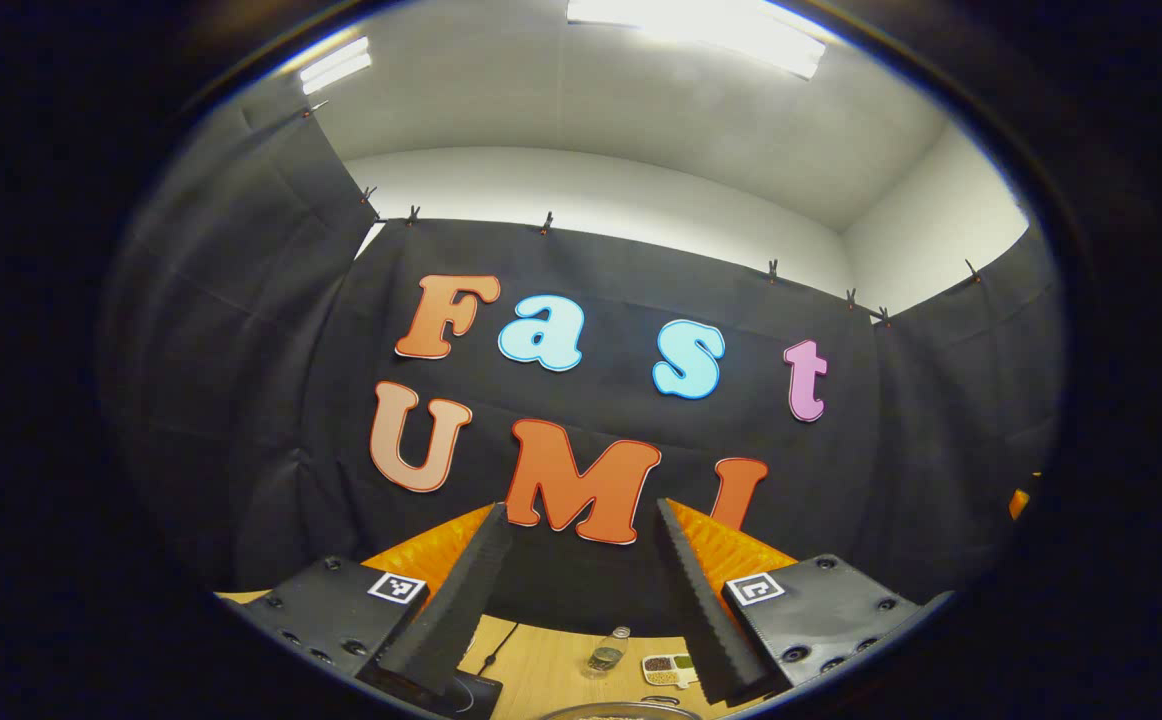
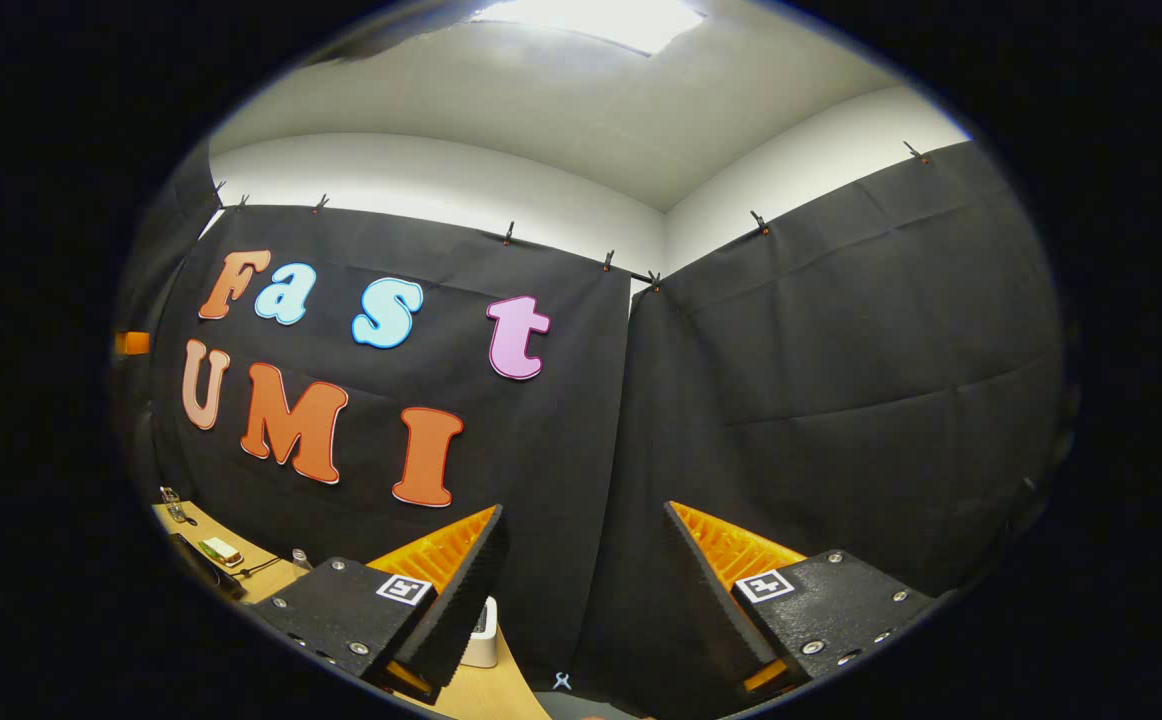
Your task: First push the handle of the pot to place it horizontally, then grasp the pot with both hands and set it on the induction cooktop.
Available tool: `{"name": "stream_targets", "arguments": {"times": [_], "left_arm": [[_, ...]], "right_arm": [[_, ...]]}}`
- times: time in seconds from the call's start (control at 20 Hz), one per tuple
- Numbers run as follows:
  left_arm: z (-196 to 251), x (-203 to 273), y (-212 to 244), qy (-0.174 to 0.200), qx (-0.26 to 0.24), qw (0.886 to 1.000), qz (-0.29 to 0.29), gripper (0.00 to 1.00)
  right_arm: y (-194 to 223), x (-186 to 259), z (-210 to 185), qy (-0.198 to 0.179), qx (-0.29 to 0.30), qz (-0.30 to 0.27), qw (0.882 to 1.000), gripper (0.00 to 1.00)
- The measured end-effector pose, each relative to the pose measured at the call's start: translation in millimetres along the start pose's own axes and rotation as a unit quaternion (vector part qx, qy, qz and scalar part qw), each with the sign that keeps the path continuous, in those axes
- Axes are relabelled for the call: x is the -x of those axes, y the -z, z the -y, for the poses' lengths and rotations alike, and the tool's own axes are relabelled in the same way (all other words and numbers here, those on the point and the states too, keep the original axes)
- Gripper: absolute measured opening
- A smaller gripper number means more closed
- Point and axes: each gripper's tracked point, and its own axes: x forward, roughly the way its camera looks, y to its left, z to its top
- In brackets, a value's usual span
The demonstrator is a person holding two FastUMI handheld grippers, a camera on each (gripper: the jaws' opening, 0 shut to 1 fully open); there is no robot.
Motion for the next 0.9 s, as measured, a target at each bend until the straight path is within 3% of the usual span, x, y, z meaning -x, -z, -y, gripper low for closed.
{"name": "stream_targets", "arguments": {"times": [0.05,0.15,0.3,0.4,0.6,0.9], "left_arm": [[-3.1,-1.1,-4.8,0.001,-0.006,1.0,0.008,0.94],[-8.3,-6.2,-8.6,0.004,-0.02,1.0,0.018,0.98],[-2.3,-15.8,-10.8,0.029,-0.045,0.998,0.028,0.9],[7.1,-21.9,-0.9,0.055,-0.053,0.997,0.02,0.97],[14.3,-29.1,33.5,0.079,-0.095,0.992,-0.014,0.94],[28.1,-12.2,127.9,0.103,-0.086,0.982,-0.135,0.97]], "right_arm": [[-4.7,0.9,-3.7,0.002,0.004,0.004,1.0,0.95],[-13.2,4.7,-10.4,0.008,0.009,0.009,1.0,0.94],[-25.9,10.0,-22.3,0.016,0.018,0.021,0.999,0.95],[-30.0,12.8,-27.4,0.021,0.013,0.022,0.999,0.95],[-24.8,16.2,-29.7,0.034,0.008,0.006,0.999,0.95],[-17.5,17.7,-29.5,0.034,0.015,-0.001,0.999,0.95]]}}
